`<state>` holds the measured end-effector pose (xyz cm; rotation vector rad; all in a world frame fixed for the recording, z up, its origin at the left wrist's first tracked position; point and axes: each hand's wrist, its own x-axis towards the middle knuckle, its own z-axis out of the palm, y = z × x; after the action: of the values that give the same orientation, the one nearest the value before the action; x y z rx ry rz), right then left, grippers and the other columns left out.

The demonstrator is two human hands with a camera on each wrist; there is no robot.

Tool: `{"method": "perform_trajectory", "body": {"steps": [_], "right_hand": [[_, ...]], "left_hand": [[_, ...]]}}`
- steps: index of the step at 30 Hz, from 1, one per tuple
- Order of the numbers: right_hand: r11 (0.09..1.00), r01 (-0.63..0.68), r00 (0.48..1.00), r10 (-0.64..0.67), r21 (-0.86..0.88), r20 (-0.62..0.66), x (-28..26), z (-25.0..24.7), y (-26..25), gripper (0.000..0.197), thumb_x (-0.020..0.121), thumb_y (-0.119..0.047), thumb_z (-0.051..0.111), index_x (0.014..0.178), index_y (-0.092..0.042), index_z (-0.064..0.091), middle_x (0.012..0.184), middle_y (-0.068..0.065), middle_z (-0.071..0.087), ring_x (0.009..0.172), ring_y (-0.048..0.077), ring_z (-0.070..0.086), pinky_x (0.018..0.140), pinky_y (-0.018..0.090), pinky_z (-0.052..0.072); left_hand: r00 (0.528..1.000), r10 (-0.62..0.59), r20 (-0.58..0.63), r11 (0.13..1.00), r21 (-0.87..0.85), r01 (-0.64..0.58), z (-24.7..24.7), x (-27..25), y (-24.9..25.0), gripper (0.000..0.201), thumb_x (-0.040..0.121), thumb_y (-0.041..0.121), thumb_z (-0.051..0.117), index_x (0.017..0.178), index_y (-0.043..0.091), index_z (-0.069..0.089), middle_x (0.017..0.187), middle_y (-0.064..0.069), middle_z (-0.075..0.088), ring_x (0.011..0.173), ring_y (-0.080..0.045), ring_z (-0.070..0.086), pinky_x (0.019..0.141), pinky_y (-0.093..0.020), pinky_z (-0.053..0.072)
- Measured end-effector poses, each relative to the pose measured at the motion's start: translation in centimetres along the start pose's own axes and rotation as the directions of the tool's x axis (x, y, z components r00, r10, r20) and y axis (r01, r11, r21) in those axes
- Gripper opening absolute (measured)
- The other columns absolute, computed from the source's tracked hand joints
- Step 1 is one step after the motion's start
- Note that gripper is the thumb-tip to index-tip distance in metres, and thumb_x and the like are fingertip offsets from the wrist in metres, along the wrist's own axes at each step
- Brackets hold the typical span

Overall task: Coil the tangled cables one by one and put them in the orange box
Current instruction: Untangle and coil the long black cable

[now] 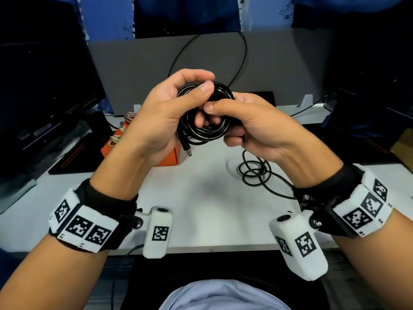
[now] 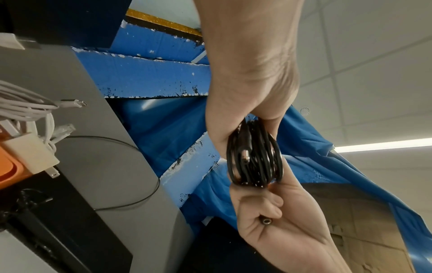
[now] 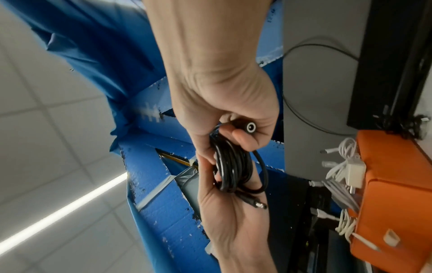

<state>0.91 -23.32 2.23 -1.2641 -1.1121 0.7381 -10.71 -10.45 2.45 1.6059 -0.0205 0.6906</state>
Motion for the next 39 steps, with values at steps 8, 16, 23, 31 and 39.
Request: {"method": "perform_trajectory", "body": {"steps": [8, 16, 23, 31, 39], "right_hand": [[0.975, 0.019, 0.961, -0.079, -0.221, -0.266, 0.6, -0.3, 0.8, 0.006, 0.094, -0.016, 0.055, 0.088, -0.016, 0.057, 0.064, -0.004, 0.047, 0.053, 0.008, 0.035, 0.046, 0.024, 0.023], [0.942, -0.017, 0.947, -0.093, -0.334, -0.309, 1.0, -0.5, 1.2, 0.007, 0.086, -0.014, 0.054, 0.08, -0.017, 0.054, 0.071, 0.006, 0.05, 0.048, 0.008, 0.034, 0.045, 0.023, 0.029], [0.92, -0.054, 0.931, -0.094, -0.388, -0.353, 1.4, -1.3, 1.7, 0.005, 0.081, -0.014, 0.055, 0.076, -0.015, 0.054, 0.062, 0.0, 0.048, 0.054, 0.016, 0.035, 0.049, 0.03, 0.029], [0.929, -0.04, 0.973, -0.048, -0.369, -0.224, 1.2, -1.2, 1.7, 0.013, 0.086, -0.011, 0.053, 0.074, -0.016, 0.052, 0.071, 0.008, 0.045, 0.049, 0.011, 0.029, 0.047, 0.025, 0.024], [0.747, -0.056, 0.94, -0.185, -0.663, -0.288, 1.2, -1.6, 1.6, 0.007, 0.088, -0.024, 0.059, 0.085, -0.018, 0.058, 0.066, -0.009, 0.061, 0.056, 0.008, 0.05, 0.055, 0.028, 0.04]], "left_hand": [[0.99, 0.127, -0.068, 0.716, 0.696, -0.044, -0.3, 0.2, -0.9, 0.032, 0.103, 0.048, 0.053, 0.125, 0.026, 0.06, 0.103, 0.01, 0.07, 0.091, -0.006, 0.07, 0.073, -0.026, 0.06], [0.978, -0.208, 0.034, 0.748, 0.649, 0.137, -3.7, -0.1, 1.7, 0.029, 0.1, 0.042, 0.058, 0.104, 0.016, 0.071, 0.092, -0.003, 0.076, 0.084, -0.016, 0.074, 0.065, -0.029, 0.058], [0.971, -0.235, 0.053, 0.795, 0.584, 0.16, -5.4, 0.1, 2.3, 0.012, 0.101, 0.019, 0.06, 0.103, 0.007, 0.061, 0.066, -0.004, 0.06, 0.047, -0.02, 0.056, 0.048, -0.031, 0.046], [0.949, -0.305, 0.076, 0.719, 0.672, 0.177, -3.8, 0.8, -0.3, 0.015, 0.106, 0.02, 0.055, 0.119, 0.018, 0.061, 0.087, -0.015, 0.071, 0.057, -0.028, 0.061, 0.054, -0.034, 0.054], [0.985, -0.168, -0.029, 0.821, 0.549, 0.157, -4.6, 0.8, 1.4, 0.016, 0.101, 0.018, 0.062, 0.092, 0.006, 0.068, 0.06, -0.003, 0.059, 0.051, -0.019, 0.061, 0.052, -0.026, 0.051]]}}
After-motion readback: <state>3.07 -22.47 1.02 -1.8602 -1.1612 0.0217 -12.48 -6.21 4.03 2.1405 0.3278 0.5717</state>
